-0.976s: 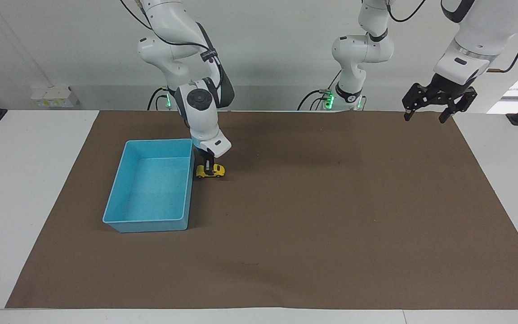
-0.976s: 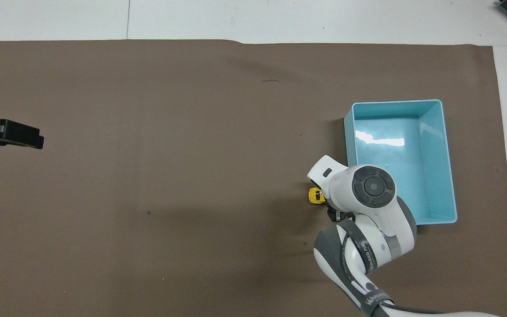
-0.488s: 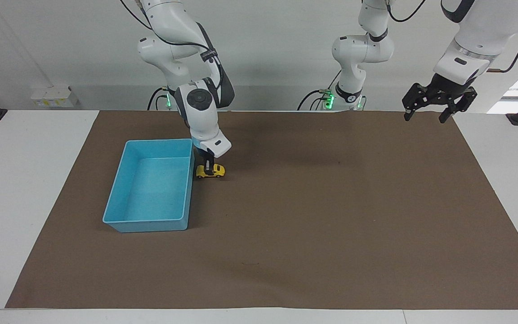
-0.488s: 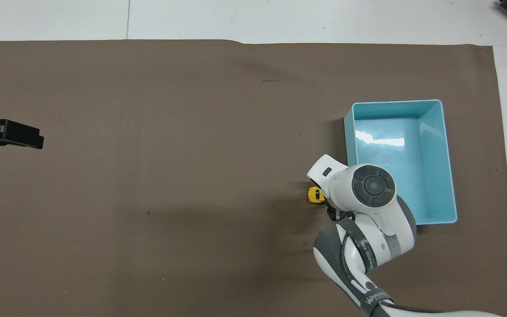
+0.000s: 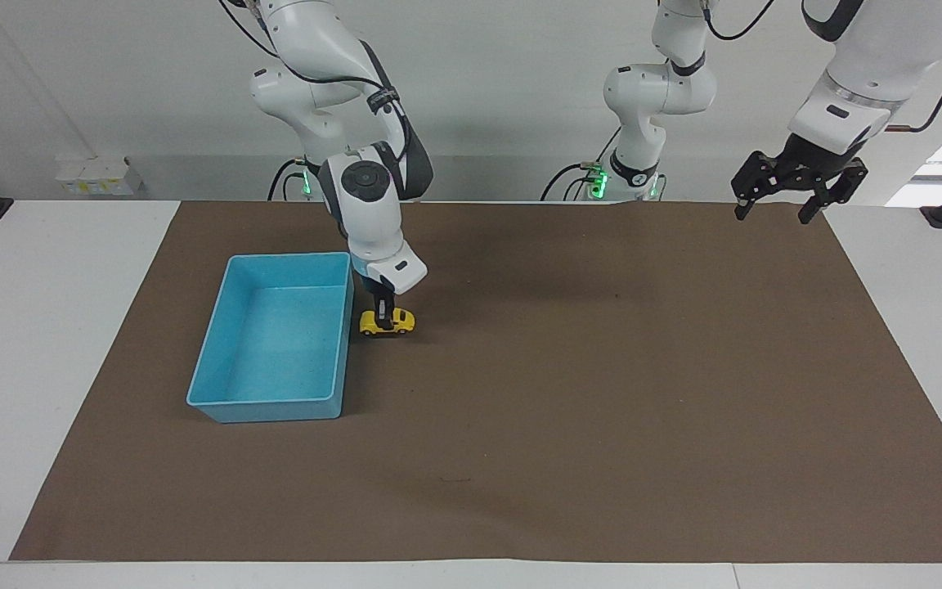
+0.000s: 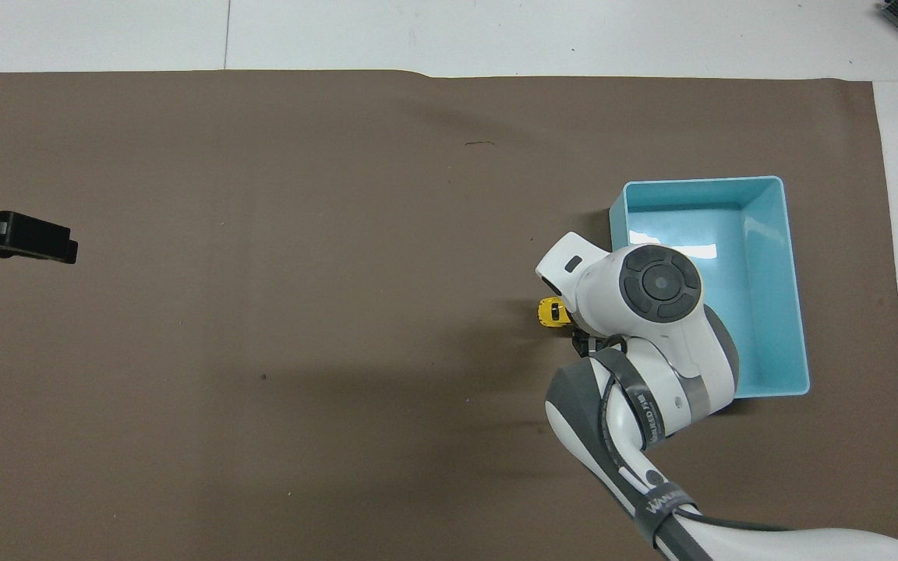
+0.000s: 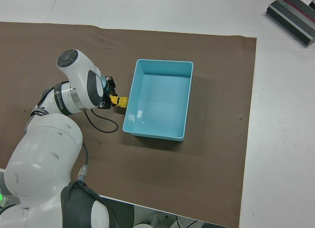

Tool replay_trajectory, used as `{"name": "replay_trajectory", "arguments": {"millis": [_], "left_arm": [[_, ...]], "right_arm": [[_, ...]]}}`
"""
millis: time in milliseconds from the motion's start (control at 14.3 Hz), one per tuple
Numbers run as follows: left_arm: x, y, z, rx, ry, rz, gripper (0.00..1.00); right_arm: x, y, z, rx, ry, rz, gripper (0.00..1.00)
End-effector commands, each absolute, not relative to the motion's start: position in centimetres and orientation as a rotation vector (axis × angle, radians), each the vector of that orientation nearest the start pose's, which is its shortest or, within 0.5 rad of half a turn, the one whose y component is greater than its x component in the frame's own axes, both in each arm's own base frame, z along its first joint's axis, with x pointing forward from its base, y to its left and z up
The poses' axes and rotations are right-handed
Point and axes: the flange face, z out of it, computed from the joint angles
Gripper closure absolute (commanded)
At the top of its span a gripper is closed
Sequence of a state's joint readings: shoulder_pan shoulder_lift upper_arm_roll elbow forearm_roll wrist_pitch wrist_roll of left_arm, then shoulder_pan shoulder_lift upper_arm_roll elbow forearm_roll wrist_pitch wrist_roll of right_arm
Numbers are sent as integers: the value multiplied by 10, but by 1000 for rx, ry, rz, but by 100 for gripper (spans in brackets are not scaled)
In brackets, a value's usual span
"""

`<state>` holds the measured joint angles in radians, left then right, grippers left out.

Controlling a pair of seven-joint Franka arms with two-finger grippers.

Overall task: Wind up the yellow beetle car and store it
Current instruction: 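Grasp the yellow car with the right gripper, then lift the car into the blue bin and open the right gripper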

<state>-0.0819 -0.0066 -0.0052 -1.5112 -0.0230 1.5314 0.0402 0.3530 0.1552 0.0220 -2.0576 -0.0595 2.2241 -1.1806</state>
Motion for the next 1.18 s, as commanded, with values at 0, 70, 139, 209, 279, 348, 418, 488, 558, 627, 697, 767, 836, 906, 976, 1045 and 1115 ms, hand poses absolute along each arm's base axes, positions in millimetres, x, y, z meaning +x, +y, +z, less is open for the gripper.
{"name": "replay_trajectory", "arguments": {"millis": [0, 70, 139, 209, 279, 348, 418, 488, 558, 627, 697, 767, 836, 906, 976, 1045, 1115], "left_arm": [[541, -48, 654, -3162, 187, -28, 0], [541, -48, 654, -3162, 187, -28, 0], [541, -48, 654, -3162, 187, -28, 0], [541, -48, 655, -3162, 187, -31, 0], [541, -48, 654, -3162, 185, -28, 0], [541, -48, 654, -3162, 185, -28, 0], [541, -48, 654, -3162, 185, -28, 0], [541, -48, 655, -3162, 185, -31, 0], [541, -48, 654, -3162, 185, -28, 0], [541, -48, 654, -3162, 185, -28, 0], [541, -48, 654, -3162, 187, -28, 0], [541, -48, 655, -3162, 185, -31, 0], [541, -48, 655, -3162, 185, -31, 0], [541, -48, 655, -3162, 185, -31, 0], [541, -48, 654, -3162, 185, -28, 0], [541, -48, 654, -3162, 187, -28, 0], [541, -48, 655, -3162, 185, -31, 0]], "right_arm": [[555, 209, 402, 2207, 2192, -43, 100], [558, 205, 415, 2215, 2184, -51, 100], [561, 199, 423, 2229, 2172, -62, 100], [564, 192, 432, 2242, 2162, -76, 100], [568, 178, 442, 2257, 2146, -82, 100], [571, 166, 446, 2271, 2135, -95, 100], [572, 153, 452, 2270, 2136, -94, 100], [575, 140, 456, 2258, 2153, -92, 100], [577, 124, 456, 2261, 2158, -107, 100], [578, 110, 457, 2261, 2165, -121, 100], [579, 98, 462, 2258, 2168, -118, 100], [580, 87, 463, 2255, 2172, -117, 100], [580, 78, 461, 2254, 2176, -122, 100], [579, 76, 460, 2245, 2185, -128, 100], [578, 75, 460, 2234, 2192, -132, 100], [576, 70, 459, 2225, 2195, -134, 100], [575, 58, 455, 2229, 2192, -136, 100]]}}
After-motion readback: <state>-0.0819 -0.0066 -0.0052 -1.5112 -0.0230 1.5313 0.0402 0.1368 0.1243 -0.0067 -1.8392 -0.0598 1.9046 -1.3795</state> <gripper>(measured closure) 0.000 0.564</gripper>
